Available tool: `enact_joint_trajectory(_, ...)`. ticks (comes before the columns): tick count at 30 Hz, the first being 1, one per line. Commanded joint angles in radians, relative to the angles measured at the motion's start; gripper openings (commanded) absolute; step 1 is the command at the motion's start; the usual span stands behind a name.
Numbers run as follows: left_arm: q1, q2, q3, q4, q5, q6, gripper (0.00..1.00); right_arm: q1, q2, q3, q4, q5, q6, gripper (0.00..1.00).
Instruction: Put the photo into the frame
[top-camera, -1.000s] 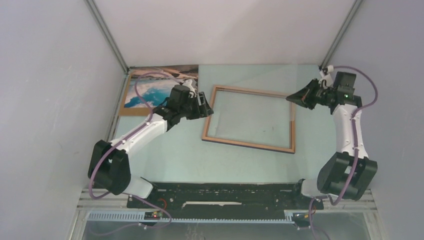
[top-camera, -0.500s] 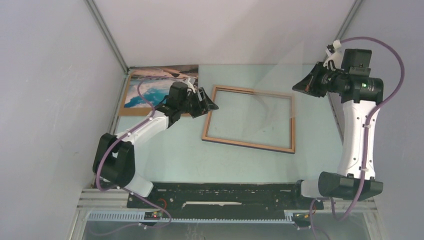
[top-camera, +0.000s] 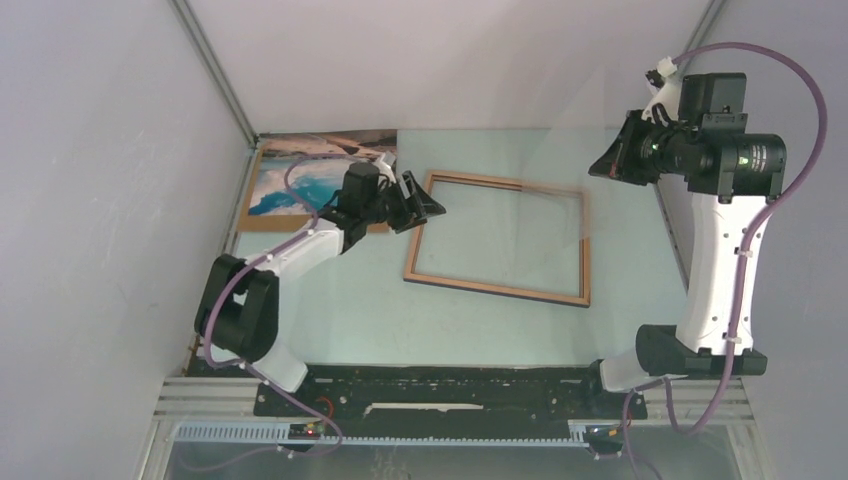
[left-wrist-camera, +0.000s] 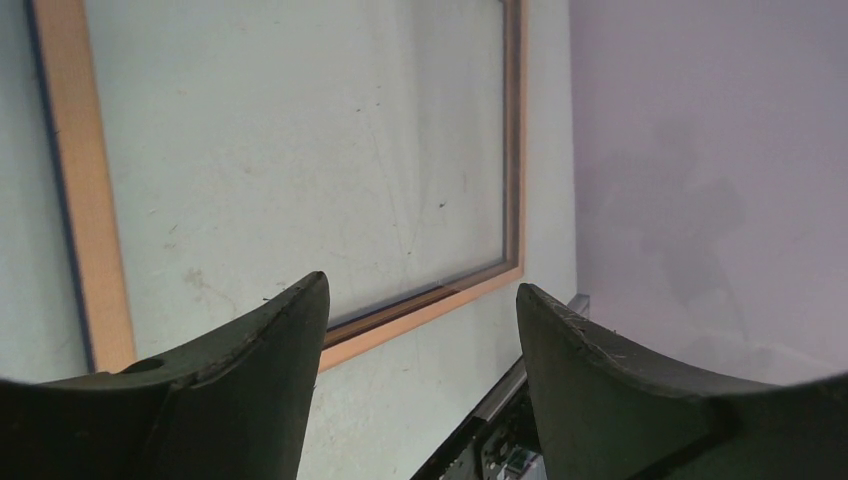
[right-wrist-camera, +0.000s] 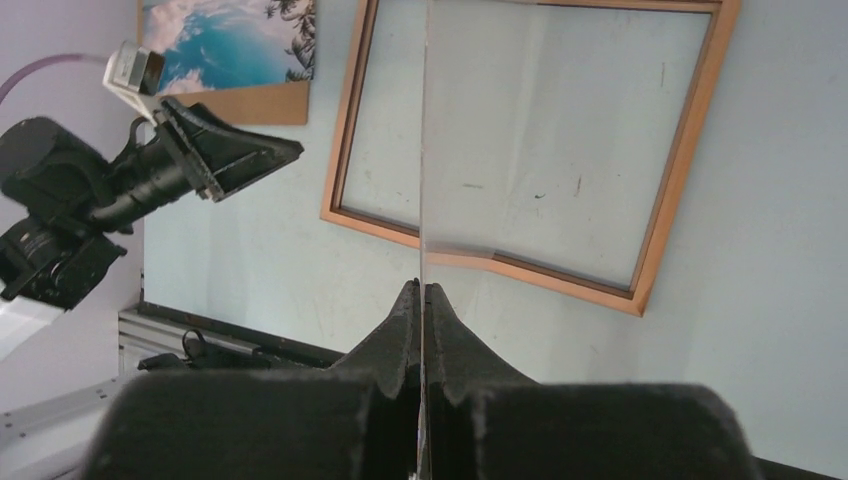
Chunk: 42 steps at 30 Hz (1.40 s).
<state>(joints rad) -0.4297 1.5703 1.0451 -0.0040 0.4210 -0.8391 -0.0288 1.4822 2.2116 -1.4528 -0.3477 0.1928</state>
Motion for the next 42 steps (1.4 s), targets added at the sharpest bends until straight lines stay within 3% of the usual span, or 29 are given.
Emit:
enact_joint_trajectory(1, 0.0, 0.039, -0.002, 0.189, 0.106, -0.058, 0.74, 0.025, -0.01, 0.083, -0.031, -0.015, -0.02, 0.0)
enact_joint_trajectory(8, 0.021, 0.075, -0.066, 0.458, 0.161, -0.135, 0.74, 0.111, -0.026, 0.096, -0.008, -0.084, -0.025, 0.0)
enact_joint_trajectory(16, 0.019, -0.124, -0.259, 0.582, 0.058, -0.186, 0.74, 0.145, -0.044, 0.028, 0.1, -0.16, 0.009, 0.0)
enact_joint_trajectory(23, -0.023, -0.361, -0.427, 0.593, -0.046, -0.296, 0.74, 0.159, -0.065, -0.052, 0.21, -0.176, 0.084, 0.0)
enact_joint_trajectory(27, -0.153, -0.493, -0.533, 0.574, -0.224, -0.468, 0.74, 0.161, -0.095, -0.112, 0.297, -0.169, 0.13, 0.0)
enact_joint_trajectory(29, -0.215, -0.54, -0.546, 0.491, -0.356, -0.522, 0.77, 0.161, -0.109, -0.151, 0.349, -0.183, 0.159, 0.0)
enact_joint_trajectory(32, -0.226, -0.556, -0.543, 0.357, -0.414, -0.611, 0.79, 0.161, -0.112, -0.187, 0.39, -0.201, 0.181, 0.0)
enact_joint_trajectory(34, -0.197, -0.538, -0.55, 0.375, -0.406, -0.563, 0.84, 0.161, -0.108, -0.195, 0.396, -0.215, 0.186, 0.0)
enact_joint_trajectory(38, -0.036, -0.409, -0.511, 0.45, -0.195, -0.469, 0.86, 0.165, -0.114, -0.21, 0.402, -0.229, 0.19, 0.0)
enact_joint_trajectory(42, 0.017, -0.235, -0.422, 0.526, -0.1, -0.377, 0.9, 0.171, -0.122, -0.216, 0.405, -0.232, 0.194, 0.0)
